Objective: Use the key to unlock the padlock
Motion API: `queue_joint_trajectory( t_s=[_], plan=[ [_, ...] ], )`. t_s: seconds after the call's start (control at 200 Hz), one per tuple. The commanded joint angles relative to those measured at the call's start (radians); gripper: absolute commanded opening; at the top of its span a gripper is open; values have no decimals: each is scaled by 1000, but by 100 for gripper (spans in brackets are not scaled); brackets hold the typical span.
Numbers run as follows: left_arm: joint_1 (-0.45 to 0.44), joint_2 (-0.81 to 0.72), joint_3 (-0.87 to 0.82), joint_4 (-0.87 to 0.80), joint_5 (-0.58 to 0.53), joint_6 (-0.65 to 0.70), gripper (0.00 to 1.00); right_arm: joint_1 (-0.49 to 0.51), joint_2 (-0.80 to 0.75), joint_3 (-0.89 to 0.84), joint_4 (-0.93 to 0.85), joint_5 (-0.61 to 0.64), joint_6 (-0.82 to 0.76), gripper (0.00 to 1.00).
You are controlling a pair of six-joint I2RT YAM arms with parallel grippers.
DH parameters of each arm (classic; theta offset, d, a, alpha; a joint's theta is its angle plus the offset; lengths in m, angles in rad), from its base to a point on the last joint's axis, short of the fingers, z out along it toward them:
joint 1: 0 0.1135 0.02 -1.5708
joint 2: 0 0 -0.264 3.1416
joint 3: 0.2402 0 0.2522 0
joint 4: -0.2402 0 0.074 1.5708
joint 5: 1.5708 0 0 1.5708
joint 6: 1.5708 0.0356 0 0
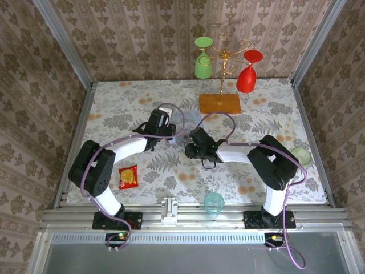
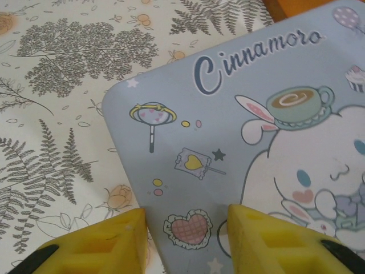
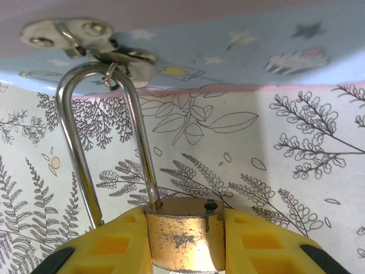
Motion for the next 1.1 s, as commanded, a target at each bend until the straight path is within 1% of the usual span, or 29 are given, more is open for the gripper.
queue_joint_trajectory(
  t_s=[0.0, 0.145, 0.235, 0.37, 0.515, 0.7, 0.795, 0.925, 0.985, 1.095],
  plan=[
    [-36, 16, -74, -111, 57, -18, 38, 5, -5, -53, 89, -35, 149, 19],
    [-25, 22, -94, -100, 65, -30, 38, 26, -27, -99, 115, 94, 219, 16],
    [-16, 11, -104, -93, 77, -32, 38, 25, -49, -113, 73, 165, 234, 15],
    [-16, -9, -101, -100, 72, -24, 38, 17, -28, -75, -19, 150, 247, 15],
    [-15, -9, -105, -95, 70, -19, 37, 1, -41, -113, -16, 161, 295, 14],
    [-14, 3, -118, -85, 66, -14, 37, 11, -72, -127, -36, 240, 337, 13],
    [-10, 3, -128, -79, 63, -7, 37, 9, -86, -139, -47, 259, 355, 13],
    [-4, -3, -138, -66, 85, -8, 37, 9, -97, -155, -7, 281, 360, 13],
    [-4, -5, -143, -55, 93, -12, 37, 16, -85, -136, -6, 290, 363, 12],
    [-5, -3, -144, -53, 98, -13, 37, 42, -72, -125, 50, 347, 406, 11]
  ],
)
